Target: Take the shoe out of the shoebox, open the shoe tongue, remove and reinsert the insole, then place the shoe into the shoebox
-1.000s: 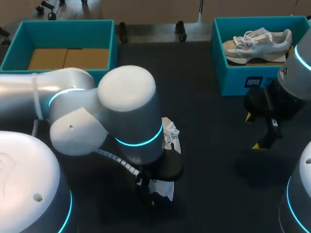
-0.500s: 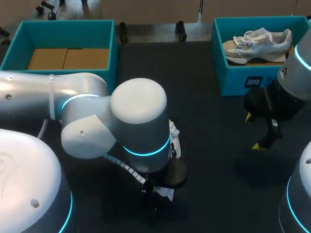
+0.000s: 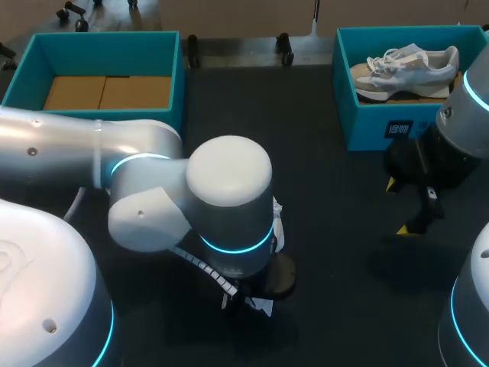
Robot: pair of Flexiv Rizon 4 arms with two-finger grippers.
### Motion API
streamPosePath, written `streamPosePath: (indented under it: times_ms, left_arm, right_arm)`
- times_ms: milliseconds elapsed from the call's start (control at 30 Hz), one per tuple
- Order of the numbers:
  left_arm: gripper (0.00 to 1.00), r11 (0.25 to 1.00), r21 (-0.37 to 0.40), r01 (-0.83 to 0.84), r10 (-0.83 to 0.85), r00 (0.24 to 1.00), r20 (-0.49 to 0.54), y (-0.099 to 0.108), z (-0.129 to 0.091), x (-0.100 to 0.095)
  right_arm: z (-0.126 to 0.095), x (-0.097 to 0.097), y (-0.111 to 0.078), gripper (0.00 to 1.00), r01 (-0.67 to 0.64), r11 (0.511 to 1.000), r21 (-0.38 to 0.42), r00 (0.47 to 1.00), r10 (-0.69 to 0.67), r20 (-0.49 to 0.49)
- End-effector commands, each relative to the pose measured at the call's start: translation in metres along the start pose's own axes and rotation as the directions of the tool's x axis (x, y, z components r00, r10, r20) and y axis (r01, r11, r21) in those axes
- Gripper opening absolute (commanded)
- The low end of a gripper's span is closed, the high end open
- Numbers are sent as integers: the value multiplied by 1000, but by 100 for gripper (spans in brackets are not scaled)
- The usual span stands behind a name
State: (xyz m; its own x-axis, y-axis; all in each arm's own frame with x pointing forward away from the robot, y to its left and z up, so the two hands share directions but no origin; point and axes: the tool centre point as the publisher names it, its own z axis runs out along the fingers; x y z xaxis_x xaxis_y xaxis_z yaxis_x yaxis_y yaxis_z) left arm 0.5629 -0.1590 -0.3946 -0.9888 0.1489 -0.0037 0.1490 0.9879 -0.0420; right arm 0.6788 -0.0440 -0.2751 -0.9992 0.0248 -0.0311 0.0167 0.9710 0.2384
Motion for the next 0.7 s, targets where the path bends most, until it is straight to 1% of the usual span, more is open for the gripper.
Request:
streamPosePath:
  times_ms: [33, 67, 133, 167, 200, 333, 433, 700]
  left_arm:
    - [45, 1000, -19, 22, -21, 1000, 3, -6, 9, -2]
    - [43, 999, -26, 29, -29, 1000, 5, -6, 11, -3]
    - [25, 999, -40, 36, -37, 999, -16, -6, 13, -5]
    - [9, 998, -42, 38, -39, 999, -18, -6, 13, -6]
    - [0, 998, -45, 39, -41, 999, -28, -5, 13, -6]
    - [0, 998, -49, 44, -45, 998, -33, -3, 11, -8]
    - [0, 998, -47, 45, -47, 999, -27, 0, 3, -8]
    - [0, 1000, -28, 14, -14, 1000, 2, 17, -37, -25]
  right_arm:
    - [1, 1, 0, 100, 0, 1000, 1, 1000, 0, 3]
    - [1, 1, 0, 100, 0, 1000, 1, 1000, 0, 3]
    - [1, 1, 0, 100, 0, 1000, 1, 1000, 0, 3]
    - [1, 1, 0, 100, 0, 1000, 1, 1000, 0, 3]
    - [1, 1, 0, 100, 0, 1000, 1, 1000, 0, 3]
    - [1, 1, 0, 100, 0, 1000, 1, 1000, 0, 3]
    - [1, 1, 0, 100, 0, 1000, 1, 1000, 0, 3]
    - [1, 1, 0, 100, 0, 1000, 1, 1000, 0, 3]
